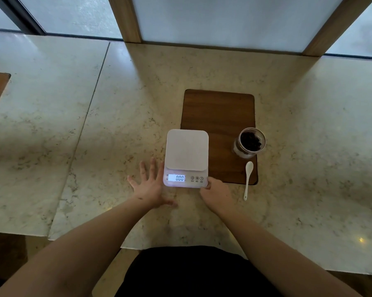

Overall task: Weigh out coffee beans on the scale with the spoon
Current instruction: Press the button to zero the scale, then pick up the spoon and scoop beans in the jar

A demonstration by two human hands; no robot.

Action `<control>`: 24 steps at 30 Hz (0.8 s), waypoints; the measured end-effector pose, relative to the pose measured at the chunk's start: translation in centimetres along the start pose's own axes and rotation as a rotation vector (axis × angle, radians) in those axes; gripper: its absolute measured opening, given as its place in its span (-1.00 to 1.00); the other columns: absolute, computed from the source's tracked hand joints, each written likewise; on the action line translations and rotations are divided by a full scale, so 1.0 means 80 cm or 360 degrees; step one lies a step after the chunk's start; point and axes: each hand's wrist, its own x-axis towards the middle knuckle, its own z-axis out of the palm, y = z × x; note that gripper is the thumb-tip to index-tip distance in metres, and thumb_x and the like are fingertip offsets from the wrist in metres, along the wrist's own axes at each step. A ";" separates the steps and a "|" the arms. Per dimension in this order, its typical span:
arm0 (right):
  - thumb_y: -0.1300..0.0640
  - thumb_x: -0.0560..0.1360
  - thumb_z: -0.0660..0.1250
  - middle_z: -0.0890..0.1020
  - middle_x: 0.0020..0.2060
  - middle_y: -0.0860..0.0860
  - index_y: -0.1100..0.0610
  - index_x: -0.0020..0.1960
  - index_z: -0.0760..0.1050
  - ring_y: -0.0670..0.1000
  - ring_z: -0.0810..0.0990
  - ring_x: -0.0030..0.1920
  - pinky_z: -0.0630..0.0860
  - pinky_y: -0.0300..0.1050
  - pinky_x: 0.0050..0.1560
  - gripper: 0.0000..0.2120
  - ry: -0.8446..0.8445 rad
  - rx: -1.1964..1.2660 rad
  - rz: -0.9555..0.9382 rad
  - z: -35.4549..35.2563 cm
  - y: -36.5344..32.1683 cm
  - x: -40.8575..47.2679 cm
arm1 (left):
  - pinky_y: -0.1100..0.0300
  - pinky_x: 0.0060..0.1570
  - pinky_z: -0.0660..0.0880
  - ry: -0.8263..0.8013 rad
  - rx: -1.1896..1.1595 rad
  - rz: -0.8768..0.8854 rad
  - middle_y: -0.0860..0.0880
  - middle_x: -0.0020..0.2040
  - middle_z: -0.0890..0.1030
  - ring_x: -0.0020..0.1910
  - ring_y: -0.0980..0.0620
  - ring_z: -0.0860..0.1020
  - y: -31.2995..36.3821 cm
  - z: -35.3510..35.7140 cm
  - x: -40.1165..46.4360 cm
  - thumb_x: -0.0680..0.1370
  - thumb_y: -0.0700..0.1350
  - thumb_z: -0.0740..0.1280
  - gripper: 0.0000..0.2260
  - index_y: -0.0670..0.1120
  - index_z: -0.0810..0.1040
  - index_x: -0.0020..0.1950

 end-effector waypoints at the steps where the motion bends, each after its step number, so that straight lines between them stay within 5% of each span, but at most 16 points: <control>1: 0.22 0.55 0.22 0.66 -0.02 0.05 0.14 0.16 0.56 0.04 0.59 -0.02 0.42 -0.20 -0.13 -0.77 -0.0001 0.0028 0.0012 0.001 0.001 -0.002 | -0.63 0.31 -0.33 -0.0001 -0.0004 0.0001 0.01 0.41 -0.71 0.35 -0.19 -0.73 0.000 0.000 0.000 0.11 0.69 0.27 0.37 0.19 -0.71 0.39; 7: 0.21 0.56 0.20 0.66 -0.03 0.03 0.10 0.21 0.53 -0.03 0.54 -0.11 0.40 -0.24 -0.22 -0.73 0.0004 0.0019 0.0002 0.004 0.008 -0.006 | -0.62 0.30 -0.34 0.0000 -0.0017 0.0008 0.01 0.41 -0.71 0.35 -0.19 -0.73 -0.003 0.003 0.002 0.10 0.70 0.26 0.36 0.21 -0.70 0.40; 9: 0.16 0.55 0.27 0.65 -0.04 -0.03 0.09 0.32 0.48 -0.11 0.53 -0.14 0.45 -0.22 -0.16 -0.66 0.0225 0.0168 0.0125 -0.008 0.017 -0.008 | -0.63 0.30 -0.34 0.0000 -0.0012 0.0001 0.00 0.41 -0.72 0.36 -0.19 -0.73 -0.003 0.004 0.003 0.07 0.72 0.22 0.36 0.20 -0.69 0.41; 13: 0.08 0.50 0.38 0.60 -0.12 0.05 0.13 0.09 0.46 0.04 0.60 -0.14 0.47 -0.09 -0.25 -0.78 0.0842 0.0436 0.0654 -0.056 0.071 -0.004 | -0.63 0.28 -0.36 -0.0021 0.0005 -0.0006 0.02 0.39 -0.74 0.33 -0.18 -0.75 -0.003 0.004 0.006 0.04 0.74 0.18 0.37 0.19 -0.70 0.40; 17: -0.04 0.57 0.32 0.59 -0.22 0.12 0.26 0.00 0.54 0.07 0.56 -0.28 0.35 -0.14 -0.39 -0.67 0.0544 0.0082 0.0789 -0.075 0.109 0.008 | -0.65 0.28 -0.36 -0.0033 -0.0007 -0.0006 0.03 0.37 -0.76 0.32 -0.17 -0.76 -0.006 0.007 0.008 0.03 0.75 0.20 0.38 0.19 -0.71 0.39; 24: -0.04 0.58 0.23 0.53 -0.32 -0.04 0.06 -0.19 0.49 -0.08 0.47 -0.37 0.25 -0.19 -0.48 -0.76 0.0347 -0.0382 0.0692 -0.070 0.106 0.014 | -0.65 0.32 -0.30 -0.0043 0.0022 -0.0037 -0.04 0.44 -0.69 0.38 -0.24 -0.70 0.002 -0.002 0.000 0.08 0.73 0.20 0.36 0.18 -0.74 0.36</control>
